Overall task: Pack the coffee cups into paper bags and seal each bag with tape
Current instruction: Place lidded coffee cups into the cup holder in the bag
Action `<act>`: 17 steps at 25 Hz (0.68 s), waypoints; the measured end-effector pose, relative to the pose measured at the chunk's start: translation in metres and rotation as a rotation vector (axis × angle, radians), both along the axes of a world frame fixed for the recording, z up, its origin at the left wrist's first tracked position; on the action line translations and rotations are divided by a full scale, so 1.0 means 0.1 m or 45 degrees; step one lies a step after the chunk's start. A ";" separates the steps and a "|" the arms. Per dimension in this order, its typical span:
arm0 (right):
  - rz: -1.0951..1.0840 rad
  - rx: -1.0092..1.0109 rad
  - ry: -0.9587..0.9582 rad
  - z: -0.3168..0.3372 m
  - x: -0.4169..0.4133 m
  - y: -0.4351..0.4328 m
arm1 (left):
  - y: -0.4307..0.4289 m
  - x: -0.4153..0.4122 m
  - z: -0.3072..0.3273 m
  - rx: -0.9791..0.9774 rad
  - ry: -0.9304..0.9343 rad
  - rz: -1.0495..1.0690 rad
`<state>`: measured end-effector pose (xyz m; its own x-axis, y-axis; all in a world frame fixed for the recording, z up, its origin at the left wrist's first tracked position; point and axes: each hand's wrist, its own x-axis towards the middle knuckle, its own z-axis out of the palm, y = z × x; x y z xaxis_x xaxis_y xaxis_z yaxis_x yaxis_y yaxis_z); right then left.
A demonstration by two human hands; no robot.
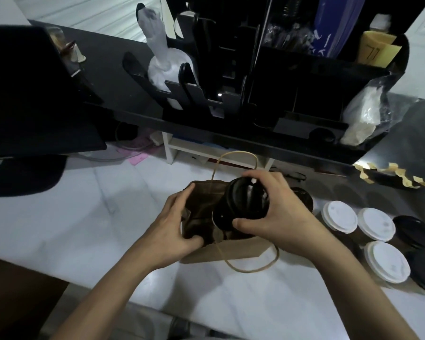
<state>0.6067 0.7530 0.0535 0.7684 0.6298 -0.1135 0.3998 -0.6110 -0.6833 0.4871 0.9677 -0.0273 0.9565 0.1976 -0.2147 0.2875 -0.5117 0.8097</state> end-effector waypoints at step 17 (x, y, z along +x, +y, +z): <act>0.764 -0.380 -0.263 -0.98 0.21 0.78 | -0.02 -0.06 -0.07 0.010 -0.060 0.022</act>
